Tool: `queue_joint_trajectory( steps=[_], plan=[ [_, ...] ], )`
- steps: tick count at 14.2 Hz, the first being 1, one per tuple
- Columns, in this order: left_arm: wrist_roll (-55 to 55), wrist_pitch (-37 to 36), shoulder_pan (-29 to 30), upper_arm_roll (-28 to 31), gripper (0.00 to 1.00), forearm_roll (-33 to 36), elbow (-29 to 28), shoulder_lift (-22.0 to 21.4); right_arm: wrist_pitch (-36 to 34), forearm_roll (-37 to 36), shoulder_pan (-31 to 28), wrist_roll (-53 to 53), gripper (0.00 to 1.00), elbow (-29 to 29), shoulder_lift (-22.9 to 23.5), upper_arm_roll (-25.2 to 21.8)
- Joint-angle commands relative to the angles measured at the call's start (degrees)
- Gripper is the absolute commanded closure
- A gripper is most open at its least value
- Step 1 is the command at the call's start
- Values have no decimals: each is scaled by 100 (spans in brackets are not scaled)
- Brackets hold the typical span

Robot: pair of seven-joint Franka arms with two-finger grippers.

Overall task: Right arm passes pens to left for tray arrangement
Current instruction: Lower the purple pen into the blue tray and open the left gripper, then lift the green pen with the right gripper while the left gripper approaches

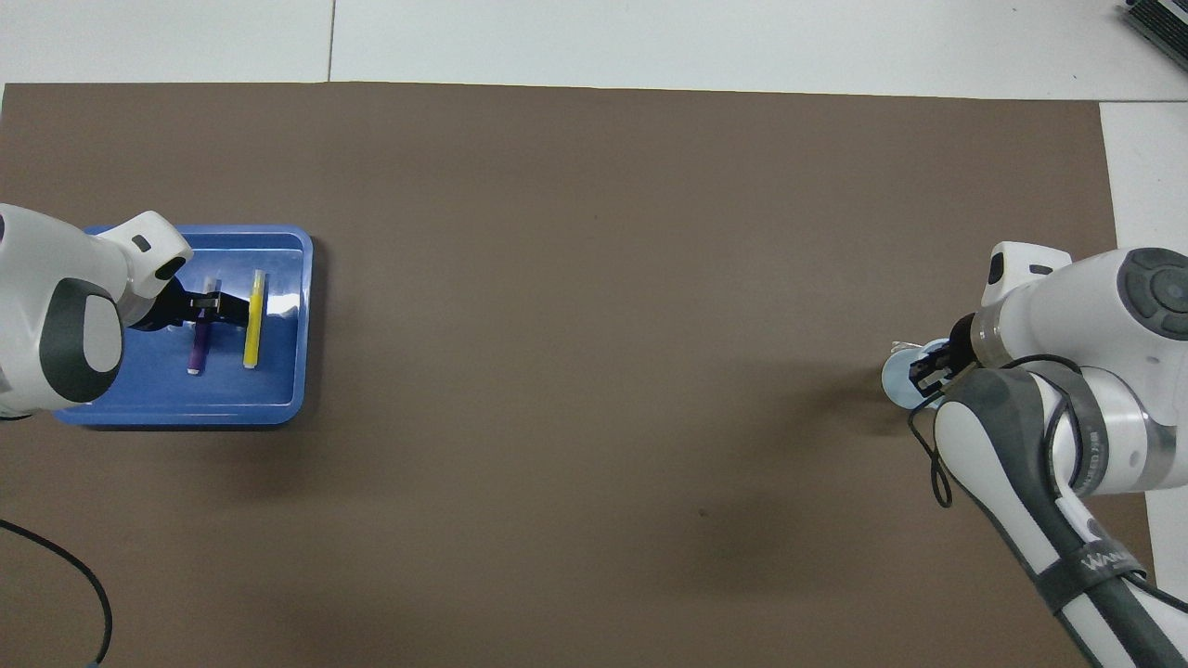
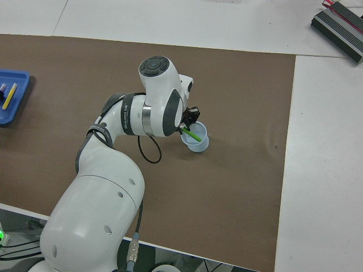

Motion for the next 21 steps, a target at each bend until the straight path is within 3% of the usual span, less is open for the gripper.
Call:
queue_joint_trajectory(
  steps=[1, 7, 12, 14, 16, 21],
  plan=[
    [-23, -548, -19, -10, 0, -199, 629, 214, -384, -37, -90, 84, 100, 281, 125, 53],
    [-84, -1398, -62, -115, 0, -269, 1068, 4, -1966, -90, -72, -214, 100, 1405, -23, 53],
    [-1777, -1857, -308, -142, 0, -1243, 1113, -462, -3215, -55, 76, -268, 100, 2583, 3, 79],
    [-2568, -2068, -353, -177, 0, -1533, 1104, -656, -3314, 94, 261, -163, 100, 2673, -32, 71],
    [-3429, -2148, -379, -186, 0, -2104, 1096, -893, -3200, 864, 270, 283, 100, 2664, -33, 79],
    [-5880, -2236, -852, -291, 0, -2598, 1060, -1245, -2464, 2299, 499, 1997, 100, 2577, -6, 115]
  ],
)
